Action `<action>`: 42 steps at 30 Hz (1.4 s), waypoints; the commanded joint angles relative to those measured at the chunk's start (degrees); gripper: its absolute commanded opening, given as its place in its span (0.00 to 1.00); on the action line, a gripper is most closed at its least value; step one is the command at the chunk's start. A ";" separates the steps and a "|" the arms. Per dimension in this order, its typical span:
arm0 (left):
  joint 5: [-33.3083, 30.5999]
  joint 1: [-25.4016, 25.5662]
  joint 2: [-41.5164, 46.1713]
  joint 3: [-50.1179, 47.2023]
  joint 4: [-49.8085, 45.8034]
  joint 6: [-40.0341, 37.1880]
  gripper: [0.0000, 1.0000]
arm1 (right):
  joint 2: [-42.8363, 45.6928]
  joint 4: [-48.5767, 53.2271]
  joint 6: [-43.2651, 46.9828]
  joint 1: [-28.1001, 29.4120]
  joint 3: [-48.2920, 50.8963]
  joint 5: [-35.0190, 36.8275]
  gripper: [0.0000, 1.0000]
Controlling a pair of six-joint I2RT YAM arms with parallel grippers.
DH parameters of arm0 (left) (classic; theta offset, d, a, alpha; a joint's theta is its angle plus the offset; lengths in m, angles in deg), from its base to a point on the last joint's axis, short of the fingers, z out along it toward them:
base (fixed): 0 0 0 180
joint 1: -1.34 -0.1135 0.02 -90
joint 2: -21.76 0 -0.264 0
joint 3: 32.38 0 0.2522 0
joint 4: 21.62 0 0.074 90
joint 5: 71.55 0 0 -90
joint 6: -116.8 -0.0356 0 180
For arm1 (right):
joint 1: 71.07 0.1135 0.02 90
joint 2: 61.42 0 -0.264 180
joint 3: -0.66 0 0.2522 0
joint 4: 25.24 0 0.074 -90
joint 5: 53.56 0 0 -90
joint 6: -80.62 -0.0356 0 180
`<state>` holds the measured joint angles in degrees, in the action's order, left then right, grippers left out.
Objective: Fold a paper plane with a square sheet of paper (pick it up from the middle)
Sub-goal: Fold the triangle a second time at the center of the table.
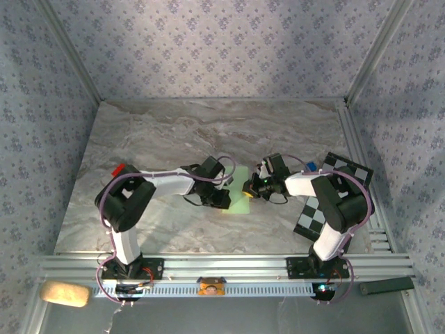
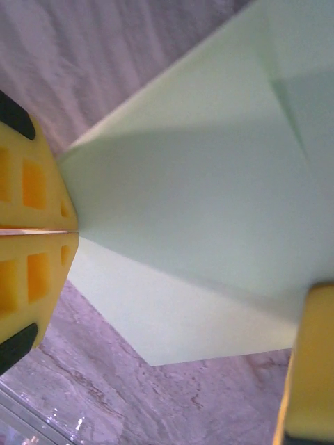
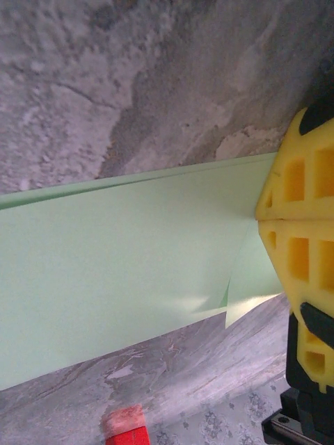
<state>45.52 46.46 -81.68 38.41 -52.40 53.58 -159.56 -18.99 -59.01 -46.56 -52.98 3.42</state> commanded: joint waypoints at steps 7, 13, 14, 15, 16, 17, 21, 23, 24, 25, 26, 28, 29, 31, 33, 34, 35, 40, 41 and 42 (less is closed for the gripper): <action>4.80 0.05 -1.06 9.04 0.69 0.49 0.09 | -2.49 6.19 1.02 -0.35 0.11 6.20 0.00; 5.44 0.13 -6.80 11.91 0.42 -0.07 0.09 | -2.53 5.92 0.80 -0.39 0.01 6.25 0.00; 5.48 0.22 -7.23 11.70 0.32 -0.22 0.10 | -2.49 5.87 0.68 -0.43 -0.02 6.21 0.00; 5.37 0.32 -7.52 11.29 0.15 -0.37 0.10 | -2.49 5.86 0.71 -0.42 0.07 6.22 0.00; 5.07 0.32 -7.63 10.51 0.01 -0.58 0.10 | -2.49 5.89 0.67 -0.44 0.06 6.22 0.00; 4.83 0.45 -7.70 9.70 -0.31 -0.76 0.10 | -2.51 5.89 0.67 -0.49 0.13 6.22 0.00; 3.96 0.46 -6.76 6.50 -2.97 -2.09 0.10 | -2.55 5.94 0.84 -0.43 0.35 6.42 0.00; 3.21 0.32 -5.70 5.14 -5.14 -2.94 0.10 | -2.41 6.27 0.90 -0.43 0.41 6.71 0.00; 3.17 0.32 -4.99 4.12 -5.18 -2.97 0.10 | -2.40 6.21 0.85 -0.43 0.51 6.82 0.00; 3.33 0.23 -4.17 2.94 -5.07 -2.82 0.10 | -2.36 6.20 0.82 -0.43 0.67 6.91 0.00; 3.32 0.28 -3.35 1.98 -4.85 -2.71 0.10 | -2.40 6.24 0.76 -0.43 0.76 6.92 0.00; 3.51 0.23 -2.28 0.30 -5.03 -2.70 0.10 | -2.31 6.15 0.78 -0.44 0.79 7.07 0.00; 3.62 0.27 -1.68 -0.47 -5.07 -2.70 0.10 | -2.39 6.10 0.84 -0.43 0.83 7.03 0.00; 3.66 0.28 -0.32 -2.25 -5.00 -2.54 0.11 | -2.20 6.25 0.90 -0.45 0.81 7.02 0.00; 3.41 0.26 1.17 -3.80 -4.93 -2.44 0.11 | -2.06 6.22 0.94 -0.41 0.88 7.03 0.00; 3.00 0.23 1.88 -4.40 -5.06 -2.44 0.11 | -1.98 6.26 1.06 -0.43 0.79 7.05 0.00; 2.73 0.24 2.52 -4.94 -5.18 -2.53 0.11 | -2.00 6.27 1.03 -0.46 0.77 6.91 0.00; 4.07 0.16 6.46 -4.73 -2.05 -1.84 0.10 | -1.65 5.72 1.04 -0.26 0.66 6.43 0.00; 4.31 0.17 7.39 -4.56 -0.57 -1.50 0.10 | -1.55 5.65 0.99 -0.26 0.60 6.33 0.00; 4.31 0.07 8.07 -4.24 0.79 -1.27 0.10 | -1.52 5.58 0.94 -0.10 0.55 6.31 0.00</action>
<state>48.86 46.46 -77.26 33.67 -53.56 52.18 -159.76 -18.55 -59.01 -46.54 -53.54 4.06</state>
